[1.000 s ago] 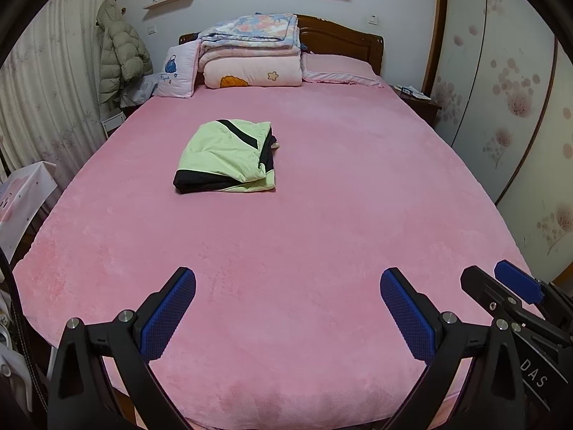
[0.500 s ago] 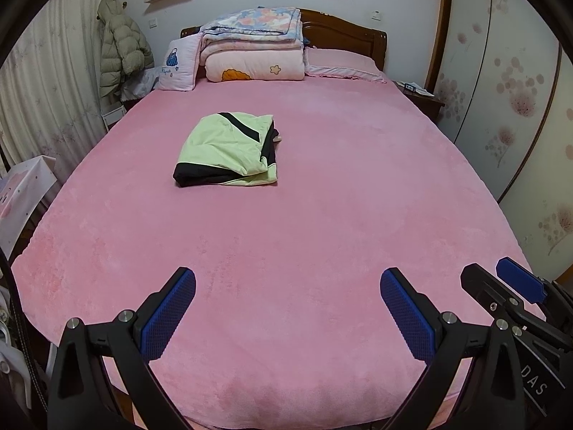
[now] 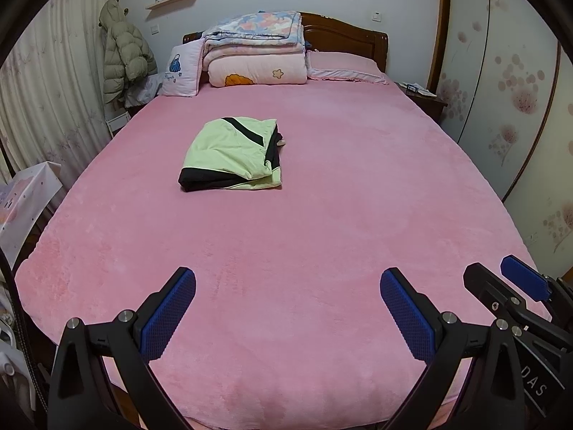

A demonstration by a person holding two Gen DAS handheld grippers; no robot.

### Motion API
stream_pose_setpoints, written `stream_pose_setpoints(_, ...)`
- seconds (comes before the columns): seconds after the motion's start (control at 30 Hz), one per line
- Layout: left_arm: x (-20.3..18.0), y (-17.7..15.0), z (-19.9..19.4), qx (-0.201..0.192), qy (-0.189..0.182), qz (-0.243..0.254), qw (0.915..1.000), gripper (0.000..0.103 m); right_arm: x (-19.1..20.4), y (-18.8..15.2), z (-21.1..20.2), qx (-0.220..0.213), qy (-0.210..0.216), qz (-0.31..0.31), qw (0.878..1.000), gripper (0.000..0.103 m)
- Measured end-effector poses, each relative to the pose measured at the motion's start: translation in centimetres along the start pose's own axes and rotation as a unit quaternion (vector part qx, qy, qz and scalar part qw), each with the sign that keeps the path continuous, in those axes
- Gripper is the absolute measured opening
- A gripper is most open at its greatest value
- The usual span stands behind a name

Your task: Fold large clothes

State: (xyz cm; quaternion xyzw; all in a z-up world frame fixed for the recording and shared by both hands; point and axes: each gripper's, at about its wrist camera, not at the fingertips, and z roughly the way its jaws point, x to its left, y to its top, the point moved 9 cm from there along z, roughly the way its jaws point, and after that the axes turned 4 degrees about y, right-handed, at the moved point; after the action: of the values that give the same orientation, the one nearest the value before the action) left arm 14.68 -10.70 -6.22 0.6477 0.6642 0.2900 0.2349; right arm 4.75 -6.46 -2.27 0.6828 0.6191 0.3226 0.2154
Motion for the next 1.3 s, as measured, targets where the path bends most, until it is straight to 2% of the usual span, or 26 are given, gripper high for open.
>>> stream_pose_setpoints(0.13, -0.46, -0.33, 0.12, 0.000, 0.013, 0.014, 0.9998, 0.102, -0.10, 0.03, -0.01, -0.002, -0.003, -0.005, 1.000, 0.057)
stream_pose_setpoints(1.3, 0.13, -0.62, 0.00, 0.004, 0.014, 0.002, 0.9999, 0.101, 0.21, -0.16, -0.88, -0.007, 0.001, -0.013, 1.000, 0.057)
